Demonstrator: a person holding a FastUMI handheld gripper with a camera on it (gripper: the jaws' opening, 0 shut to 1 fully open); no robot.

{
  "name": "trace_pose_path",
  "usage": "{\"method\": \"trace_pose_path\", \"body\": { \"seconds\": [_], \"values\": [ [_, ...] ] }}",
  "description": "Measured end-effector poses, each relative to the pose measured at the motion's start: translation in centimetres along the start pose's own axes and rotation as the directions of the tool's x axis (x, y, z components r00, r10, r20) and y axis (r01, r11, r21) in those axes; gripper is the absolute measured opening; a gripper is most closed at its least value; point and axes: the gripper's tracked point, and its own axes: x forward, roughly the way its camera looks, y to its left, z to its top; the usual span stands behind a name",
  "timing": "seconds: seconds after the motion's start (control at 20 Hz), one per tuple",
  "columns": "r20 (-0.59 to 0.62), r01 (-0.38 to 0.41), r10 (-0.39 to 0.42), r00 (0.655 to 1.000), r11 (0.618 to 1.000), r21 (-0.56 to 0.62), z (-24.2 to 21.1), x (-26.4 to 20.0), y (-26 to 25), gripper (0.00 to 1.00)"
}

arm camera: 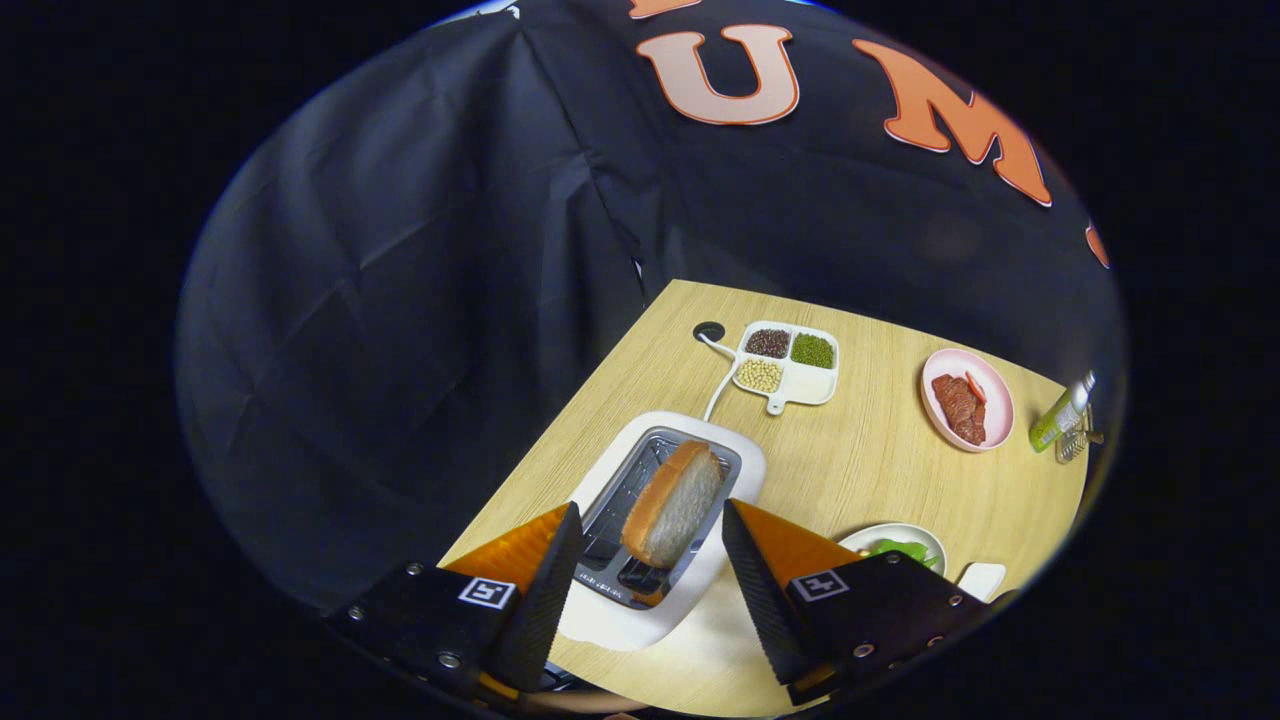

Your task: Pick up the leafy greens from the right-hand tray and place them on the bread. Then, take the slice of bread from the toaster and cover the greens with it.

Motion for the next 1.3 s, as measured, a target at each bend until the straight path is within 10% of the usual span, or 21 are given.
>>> {"method": "trace_pose_path", "body": {
  "seconds": [0.4,0.95,1.3],
  "values": [
    [-0.045,0.042,-0.04,0.998,0.998,0.041,-0.1,3.3,-1.3,0.76],
    [-0.016,0.048,-0.047,0.999,0.996,0.072,0.2,3.1,-1.9,0.15],
    [0.081,-0.057,0.049,0.996,0.992,0.112,0.8,-0.6,-2.3,0.11]
  ]
}}
